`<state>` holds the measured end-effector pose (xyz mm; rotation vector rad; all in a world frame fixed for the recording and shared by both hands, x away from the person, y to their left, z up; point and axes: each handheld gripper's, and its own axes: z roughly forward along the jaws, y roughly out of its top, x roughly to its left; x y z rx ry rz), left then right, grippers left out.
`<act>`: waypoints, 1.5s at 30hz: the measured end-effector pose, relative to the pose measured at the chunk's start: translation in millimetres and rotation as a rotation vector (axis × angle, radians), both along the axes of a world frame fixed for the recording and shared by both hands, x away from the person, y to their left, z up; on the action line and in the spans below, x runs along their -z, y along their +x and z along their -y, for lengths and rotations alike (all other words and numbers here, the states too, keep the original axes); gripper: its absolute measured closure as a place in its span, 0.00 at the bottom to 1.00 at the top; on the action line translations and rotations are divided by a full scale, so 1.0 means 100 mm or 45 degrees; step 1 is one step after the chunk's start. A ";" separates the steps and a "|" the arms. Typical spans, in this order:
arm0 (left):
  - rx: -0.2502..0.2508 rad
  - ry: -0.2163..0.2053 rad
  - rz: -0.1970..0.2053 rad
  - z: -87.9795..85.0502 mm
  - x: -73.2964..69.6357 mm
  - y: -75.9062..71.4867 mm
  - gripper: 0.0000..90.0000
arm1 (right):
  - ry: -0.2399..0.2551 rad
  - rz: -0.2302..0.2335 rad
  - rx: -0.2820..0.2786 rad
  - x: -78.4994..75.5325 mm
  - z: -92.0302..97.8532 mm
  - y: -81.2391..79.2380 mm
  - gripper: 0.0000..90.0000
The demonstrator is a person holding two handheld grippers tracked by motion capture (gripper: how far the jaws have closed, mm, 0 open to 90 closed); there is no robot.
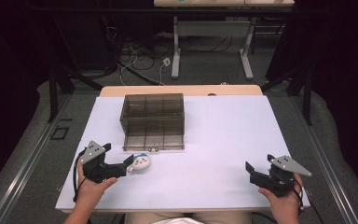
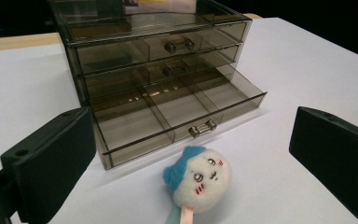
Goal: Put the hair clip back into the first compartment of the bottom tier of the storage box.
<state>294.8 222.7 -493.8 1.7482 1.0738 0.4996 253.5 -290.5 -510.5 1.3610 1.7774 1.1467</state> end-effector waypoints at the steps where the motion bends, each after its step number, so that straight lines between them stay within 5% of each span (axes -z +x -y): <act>1: 0.006 0.002 -0.008 0.01 0.00 0.01 0.01 | -0.002 0.003 -0.003 0.00 0.00 0.00 0.16; 20: -0.024 0.021 -0.085 0.14 0.04 0.20 0.02 | -0.014 -0.017 -0.012 0.01 -0.02 0.02 0.16; 31: -0.077 0.038 -0.142 0.19 0.05 0.29 0.11 | -0.019 -0.025 -0.029 0.03 -0.03 0.05 0.16; 45: -0.080 0.064 -0.256 0.24 0.15 0.40 0.18 | -0.010 -0.025 -0.030 0.04 -0.03 0.06 0.16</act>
